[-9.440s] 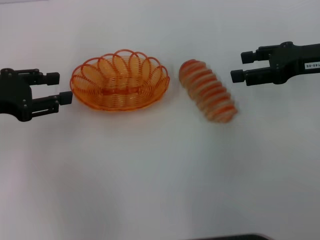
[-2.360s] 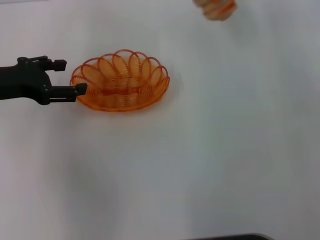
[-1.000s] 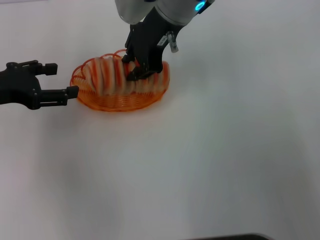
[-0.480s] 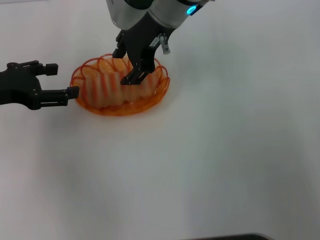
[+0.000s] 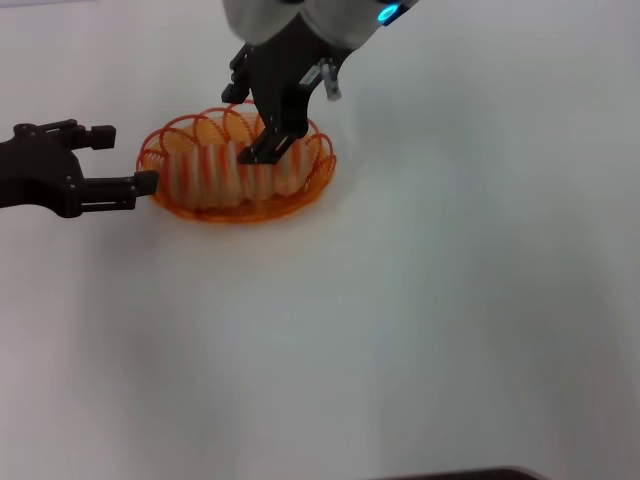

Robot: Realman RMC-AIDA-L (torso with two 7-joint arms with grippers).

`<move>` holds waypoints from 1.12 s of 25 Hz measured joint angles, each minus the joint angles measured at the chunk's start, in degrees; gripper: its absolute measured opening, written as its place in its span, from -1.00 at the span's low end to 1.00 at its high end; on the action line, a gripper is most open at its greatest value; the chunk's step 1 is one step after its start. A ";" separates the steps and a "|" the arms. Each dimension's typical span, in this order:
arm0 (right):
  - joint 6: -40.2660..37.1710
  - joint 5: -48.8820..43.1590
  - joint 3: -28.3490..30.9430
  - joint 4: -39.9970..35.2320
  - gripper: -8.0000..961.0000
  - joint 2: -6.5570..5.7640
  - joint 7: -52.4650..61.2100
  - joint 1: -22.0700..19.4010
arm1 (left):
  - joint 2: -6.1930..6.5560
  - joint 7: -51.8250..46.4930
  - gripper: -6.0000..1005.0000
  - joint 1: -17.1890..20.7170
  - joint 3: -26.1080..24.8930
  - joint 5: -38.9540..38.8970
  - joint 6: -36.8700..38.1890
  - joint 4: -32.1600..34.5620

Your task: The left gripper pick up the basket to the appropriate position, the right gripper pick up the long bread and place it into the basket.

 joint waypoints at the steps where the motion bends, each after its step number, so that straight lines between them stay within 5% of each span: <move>1: -0.79 0.59 0.56 -2.30 0.56 -0.08 0.43 -1.45 | 0.00 0.00 0.71 0.03 -0.04 0.00 -0.07 0.00; 8: -8.41 8.72 6.25 -17.43 0.55 -0.90 1.59 -14.64 | 0.17 0.06 0.71 -0.33 -1.73 0.00 -0.58 -0.29; 17: -25.20 18.09 27.49 -17.71 0.53 -3.27 -7.12 -29.78 | 0.18 0.45 0.71 -0.20 -2.15 -2.29 -0.84 -1.64; 28: -28.12 19.44 32.18 -17.55 0.53 -3.41 -12.53 -44.10 | -0.35 2.14 0.71 0.27 -2.17 -2.37 -1.95 -3.46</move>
